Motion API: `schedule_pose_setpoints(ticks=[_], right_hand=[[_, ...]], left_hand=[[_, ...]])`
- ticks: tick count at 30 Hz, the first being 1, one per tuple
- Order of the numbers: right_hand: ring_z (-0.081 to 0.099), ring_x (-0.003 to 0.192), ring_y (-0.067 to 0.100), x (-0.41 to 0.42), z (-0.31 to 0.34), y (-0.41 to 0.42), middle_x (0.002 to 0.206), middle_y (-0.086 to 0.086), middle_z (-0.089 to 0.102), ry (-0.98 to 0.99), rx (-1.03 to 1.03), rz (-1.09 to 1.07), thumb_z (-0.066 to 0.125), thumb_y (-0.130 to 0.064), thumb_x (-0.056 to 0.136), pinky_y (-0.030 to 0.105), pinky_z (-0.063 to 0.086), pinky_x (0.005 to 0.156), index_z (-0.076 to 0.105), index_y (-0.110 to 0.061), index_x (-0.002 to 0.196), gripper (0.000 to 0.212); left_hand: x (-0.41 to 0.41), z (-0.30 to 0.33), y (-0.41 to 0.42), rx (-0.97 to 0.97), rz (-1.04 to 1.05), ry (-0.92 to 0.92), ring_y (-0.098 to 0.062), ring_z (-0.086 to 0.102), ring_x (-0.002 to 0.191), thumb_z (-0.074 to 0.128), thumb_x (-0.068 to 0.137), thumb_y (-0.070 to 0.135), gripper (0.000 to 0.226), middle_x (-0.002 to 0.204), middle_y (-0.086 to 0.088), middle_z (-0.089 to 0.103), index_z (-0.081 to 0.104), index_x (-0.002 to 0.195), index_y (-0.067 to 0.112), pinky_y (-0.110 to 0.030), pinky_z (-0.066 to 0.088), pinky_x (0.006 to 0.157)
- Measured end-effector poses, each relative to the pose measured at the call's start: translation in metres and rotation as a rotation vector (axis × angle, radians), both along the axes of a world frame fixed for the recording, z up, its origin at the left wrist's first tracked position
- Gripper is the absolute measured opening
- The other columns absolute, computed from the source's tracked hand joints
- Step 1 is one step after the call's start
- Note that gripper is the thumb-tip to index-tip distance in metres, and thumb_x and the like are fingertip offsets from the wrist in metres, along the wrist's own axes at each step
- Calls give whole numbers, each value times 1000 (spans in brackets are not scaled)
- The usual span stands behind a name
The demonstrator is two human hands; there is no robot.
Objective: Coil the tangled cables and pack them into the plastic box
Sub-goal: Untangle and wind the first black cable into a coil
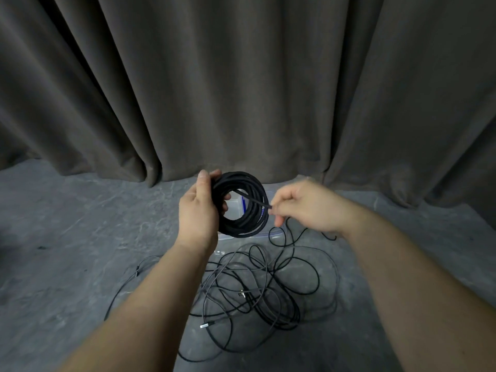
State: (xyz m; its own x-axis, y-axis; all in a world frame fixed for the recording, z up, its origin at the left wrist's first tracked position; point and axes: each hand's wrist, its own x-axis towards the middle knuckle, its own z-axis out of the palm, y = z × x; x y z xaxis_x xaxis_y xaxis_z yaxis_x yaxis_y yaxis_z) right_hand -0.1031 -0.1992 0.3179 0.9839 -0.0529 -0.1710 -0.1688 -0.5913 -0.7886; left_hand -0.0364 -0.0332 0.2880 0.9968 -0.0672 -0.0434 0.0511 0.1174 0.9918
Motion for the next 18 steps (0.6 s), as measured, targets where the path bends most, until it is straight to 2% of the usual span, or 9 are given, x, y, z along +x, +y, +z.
schedule_pose_setpoints(ticks=[2,3,5,7,10,12,14,18], right_hand=[[47,47,7,-1,4,4,69,-2,71,60,-173,41,58,-20,90,19,38,48,69,-11,78,19],[45,46,8,-1,4,7,66,3,68,56,-233,30,56,-22,90,20,36,45,67,-8,77,22],[43,51,15,2,3,10,55,9,52,-11,-341,-15,55,-30,91,26,34,50,59,-2,69,36],[38,49,17,3,4,13,47,1,40,-110,-375,-47,56,-32,93,28,33,51,56,-5,62,41],[38,43,9,4,10,10,41,-6,42,-256,-229,-132,55,-29,94,23,30,47,67,-11,71,32],[37,38,7,3,12,10,35,-9,39,-315,-108,-166,55,-28,95,21,27,45,67,-15,72,30],[35,41,5,4,9,11,40,-8,41,-349,-12,-177,55,-28,95,25,32,50,66,-16,69,30],[45,60,19,7,-1,14,52,-8,49,-388,295,-230,53,-21,96,40,51,69,63,-18,65,33]], left_hand=[[-1,0,-2,7,-3,-38,-12,47,55,40,102,38,30,67,-1,63,68,104,29,-28,41,63],[-1,1,-2,4,-3,-50,-12,47,56,40,101,38,27,67,0,63,67,104,32,-27,41,64],[-3,2,-4,2,2,-65,-11,48,57,41,101,36,25,69,2,64,65,104,37,-25,42,63],[-4,3,-4,15,14,-78,-9,48,57,40,102,36,24,73,1,64,64,105,39,-23,43,62],[-4,2,-3,20,35,-92,-10,48,55,37,103,37,28,76,-5,64,63,111,36,-26,44,63],[-3,1,-3,7,51,-95,-12,49,55,34,104,39,32,74,-9,62,65,108,34,-29,43,62],[-2,1,-2,-26,42,-75,-15,48,54,32,104,42,38,71,-11,60,68,104,30,-31,41,59],[-1,5,-1,-120,-65,56,-14,42,48,35,102,46,44,65,-6,57,69,98,18,-26,35,51]])
